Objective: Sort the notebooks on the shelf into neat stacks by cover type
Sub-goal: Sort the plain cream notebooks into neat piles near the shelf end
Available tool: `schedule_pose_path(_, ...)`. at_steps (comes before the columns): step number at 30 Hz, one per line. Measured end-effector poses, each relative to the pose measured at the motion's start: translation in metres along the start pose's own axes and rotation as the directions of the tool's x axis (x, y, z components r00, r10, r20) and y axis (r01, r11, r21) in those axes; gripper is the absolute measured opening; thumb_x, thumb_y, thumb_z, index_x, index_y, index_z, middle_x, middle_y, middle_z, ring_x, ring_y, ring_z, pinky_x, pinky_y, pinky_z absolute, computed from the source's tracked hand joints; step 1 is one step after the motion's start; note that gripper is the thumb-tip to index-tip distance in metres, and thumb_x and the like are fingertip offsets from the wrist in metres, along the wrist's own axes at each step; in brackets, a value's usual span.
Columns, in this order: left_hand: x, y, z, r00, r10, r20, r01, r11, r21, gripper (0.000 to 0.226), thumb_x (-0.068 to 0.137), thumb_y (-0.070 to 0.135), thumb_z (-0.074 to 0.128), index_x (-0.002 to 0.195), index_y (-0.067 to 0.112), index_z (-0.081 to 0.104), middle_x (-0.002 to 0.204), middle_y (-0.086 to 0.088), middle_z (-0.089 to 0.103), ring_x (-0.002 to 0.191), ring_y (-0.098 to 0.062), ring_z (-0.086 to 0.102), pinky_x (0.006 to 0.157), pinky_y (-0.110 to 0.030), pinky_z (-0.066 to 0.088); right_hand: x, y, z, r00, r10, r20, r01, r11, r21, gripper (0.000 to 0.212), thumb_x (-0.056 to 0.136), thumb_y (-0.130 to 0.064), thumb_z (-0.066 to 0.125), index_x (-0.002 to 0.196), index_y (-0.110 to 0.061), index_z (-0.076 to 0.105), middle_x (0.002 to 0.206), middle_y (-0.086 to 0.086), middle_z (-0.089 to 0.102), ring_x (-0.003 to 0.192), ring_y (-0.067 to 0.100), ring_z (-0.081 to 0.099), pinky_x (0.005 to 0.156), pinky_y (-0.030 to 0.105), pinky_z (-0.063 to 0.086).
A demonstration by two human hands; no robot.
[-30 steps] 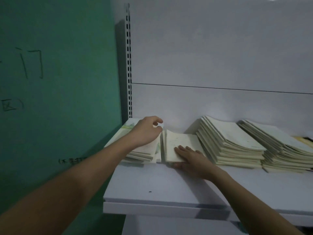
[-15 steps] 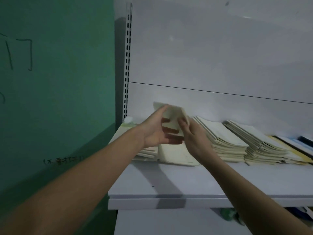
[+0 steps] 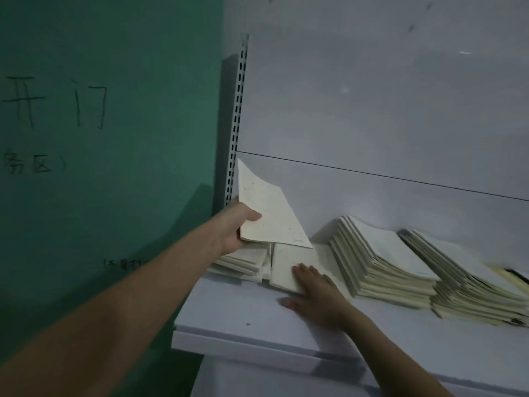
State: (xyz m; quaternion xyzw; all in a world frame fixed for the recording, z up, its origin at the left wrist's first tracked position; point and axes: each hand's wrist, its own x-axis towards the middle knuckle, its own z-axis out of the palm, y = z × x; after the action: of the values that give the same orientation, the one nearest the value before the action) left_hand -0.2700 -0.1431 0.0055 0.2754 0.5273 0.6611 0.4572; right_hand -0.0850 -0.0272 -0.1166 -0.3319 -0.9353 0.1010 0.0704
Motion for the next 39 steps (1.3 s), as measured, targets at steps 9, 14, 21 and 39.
schedule_pose_path(9,-0.017,-0.005,0.001,0.997,0.051,-0.054,-0.052,0.998,-0.019,0.062,0.091,-0.014,0.034,0.135,0.029,0.040,0.125,-0.010,0.056,0.100,-0.034,0.060,0.066,-0.051,0.059,0.004,0.024,-0.045,0.929,0.200,-0.313,0.051,0.765,0.642,0.046,0.102,-0.043,0.035,0.092,-0.008,0.063,0.081,0.006,0.061,0.075,0.024,0.057,0.064,0.034,0.042)
schedule_pose_path(14,-0.030,-0.016,0.022,0.998,-0.001,-0.056,0.001,1.000,-0.001,0.050,0.096,-0.010,0.034,0.130,0.026,0.042,0.127,-0.012,0.054,0.092,-0.030,0.059,0.073,-0.049,0.052,0.000,0.011,-0.080,0.815,0.217,-0.538,0.193,0.773,0.604,0.037,0.102,-0.040,0.033,0.091,-0.015,0.057,0.083,0.004,0.060,0.078,0.026,0.059,0.068,0.040,0.047)
schedule_pose_path(21,-0.023,-0.031,0.048,0.996,-0.070,-0.049,0.062,0.985,-0.158,0.045,0.099,0.046,0.045,0.133,0.017,0.051,0.115,-0.017,0.067,0.094,-0.034,0.068,0.064,-0.047,0.058,-0.025,-0.032,-0.085,0.832,-0.268,-0.485,0.379,0.914,0.147,0.042,0.100,-0.049,0.031,0.139,-0.042,0.043,0.127,-0.003,0.063,0.109,0.024,0.060,0.085,0.037,0.048)
schedule_pose_path(39,0.011,0.009,-0.005,0.996,0.053,-0.072,-0.066,0.981,-0.185,0.058,0.091,-0.006,0.050,0.141,0.022,0.042,0.127,-0.011,0.062,0.099,-0.029,0.063,0.050,-0.036,0.056,0.008,0.001,-0.019,0.995,0.101,-0.004,-0.099,0.984,0.145,0.074,0.089,-0.063,0.047,0.147,-0.018,0.033,0.151,0.003,0.037,0.135,0.022,0.038,0.109,0.037,0.032)
